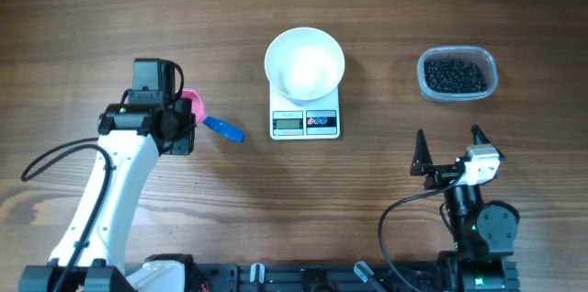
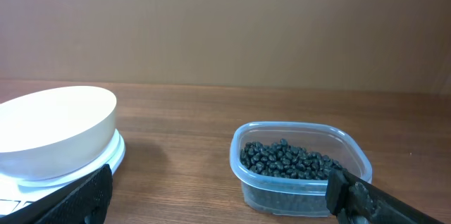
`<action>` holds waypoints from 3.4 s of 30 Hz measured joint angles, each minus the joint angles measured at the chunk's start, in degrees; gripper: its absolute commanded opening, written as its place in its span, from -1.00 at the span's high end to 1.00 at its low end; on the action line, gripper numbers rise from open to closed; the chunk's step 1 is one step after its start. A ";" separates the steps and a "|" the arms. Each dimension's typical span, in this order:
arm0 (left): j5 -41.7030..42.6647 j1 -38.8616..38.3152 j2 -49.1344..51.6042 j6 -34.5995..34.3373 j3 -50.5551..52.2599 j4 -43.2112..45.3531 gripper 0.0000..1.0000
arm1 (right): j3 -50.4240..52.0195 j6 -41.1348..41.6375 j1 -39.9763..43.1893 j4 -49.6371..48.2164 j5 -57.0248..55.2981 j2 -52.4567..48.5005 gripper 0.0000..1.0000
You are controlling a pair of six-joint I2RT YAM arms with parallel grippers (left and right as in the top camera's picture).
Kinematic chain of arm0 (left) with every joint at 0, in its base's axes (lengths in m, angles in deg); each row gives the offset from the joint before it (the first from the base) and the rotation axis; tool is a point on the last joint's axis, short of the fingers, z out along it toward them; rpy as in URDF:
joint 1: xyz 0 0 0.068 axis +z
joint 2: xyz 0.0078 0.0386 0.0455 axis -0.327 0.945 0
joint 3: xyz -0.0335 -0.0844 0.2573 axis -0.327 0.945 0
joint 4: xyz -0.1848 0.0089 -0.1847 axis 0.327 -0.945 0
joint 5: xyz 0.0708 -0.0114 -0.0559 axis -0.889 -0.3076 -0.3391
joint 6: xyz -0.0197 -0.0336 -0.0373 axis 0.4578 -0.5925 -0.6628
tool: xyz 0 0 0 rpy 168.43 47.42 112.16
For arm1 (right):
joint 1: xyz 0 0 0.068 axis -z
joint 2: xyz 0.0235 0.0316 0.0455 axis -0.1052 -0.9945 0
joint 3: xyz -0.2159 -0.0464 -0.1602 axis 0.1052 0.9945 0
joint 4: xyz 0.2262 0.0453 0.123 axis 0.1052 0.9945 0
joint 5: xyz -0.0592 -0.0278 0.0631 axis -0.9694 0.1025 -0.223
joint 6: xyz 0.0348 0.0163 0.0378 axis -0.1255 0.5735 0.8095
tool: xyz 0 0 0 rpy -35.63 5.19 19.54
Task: Scoop item into bowl and weigh 150g on scale
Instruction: 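Close the left gripper on the scoop rim and lift it, then rotate the right gripper sideways and move it toward the scoop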
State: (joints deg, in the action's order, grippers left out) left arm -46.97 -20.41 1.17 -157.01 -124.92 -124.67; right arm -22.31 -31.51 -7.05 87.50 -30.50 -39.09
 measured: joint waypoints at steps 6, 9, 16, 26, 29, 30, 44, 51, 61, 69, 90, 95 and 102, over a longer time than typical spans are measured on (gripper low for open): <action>2.40 0.00 -0.22 -0.57 0.00 -1.27 0.92 | 0.00 0.00 0.00 0.02 0.00 0.00 -0.99; 3.45 0.00 -0.22 -2.23 0.00 -3.08 0.92 | 0.00 0.00 0.00 0.00 0.00 0.00 -0.99; 5.60 0.00 -0.22 -3.06 0.00 -4.11 0.92 | 0.00 6.58 0.00 0.00 0.46 0.00 -0.99; 6.43 0.00 -0.22 -3.10 0.00 -4.13 0.92 | 0.00 78.14 0.00 -1.40 17.55 -1.70 -0.99; 6.64 0.00 -0.22 -3.26 0.00 -4.13 0.92 | 0.00 86.49 0.00 -1.66 20.68 -1.84 -1.00; 6.67 0.00 -0.22 -3.26 0.00 -4.13 0.92 | 0.00 86.75 0.00 -1.75 21.38 -1.81 -0.99; 7.74 0.00 -0.22 -3.28 0.00 -4.13 0.92 | -2.64 72.94 0.00 0.87 33.94 -2.05 -0.99; 7.91 0.00 -0.22 -3.30 0.00 -5.22 0.92 | -10.27 66.10 0.00 11.91 35.26 -8.63 -0.99; 8.79 0.00 -0.22 -3.48 0.00 -5.62 0.92 | -18.58 57.72 0.00 14.16 47.76 -28.15 -1.00; 9.25 0.00 -0.22 -3.48 0.00 -5.62 0.92 | -18.60 56.54 0.00 4.81 56.46 -33.99 -0.99; 11.54 0.00 -0.22 -6.03 0.00 -5.64 0.92 | -18.60 56.57 0.00 1.14 54.31 -34.03 -1.00; 12.39 0.00 -0.22 -6.05 0.00 -5.62 0.92 | -18.62 55.47 0.00 1.14 51.60 -34.32 -0.99; 13.07 0.00 -0.22 -6.23 0.00 -5.64 0.92 | -18.64 55.47 0.00 -1.66 54.16 -41.35 -0.99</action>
State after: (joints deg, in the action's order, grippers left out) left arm -33.89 -20.41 0.96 -163.24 -124.92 -130.31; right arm -40.95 23.96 -7.05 85.83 23.66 -80.44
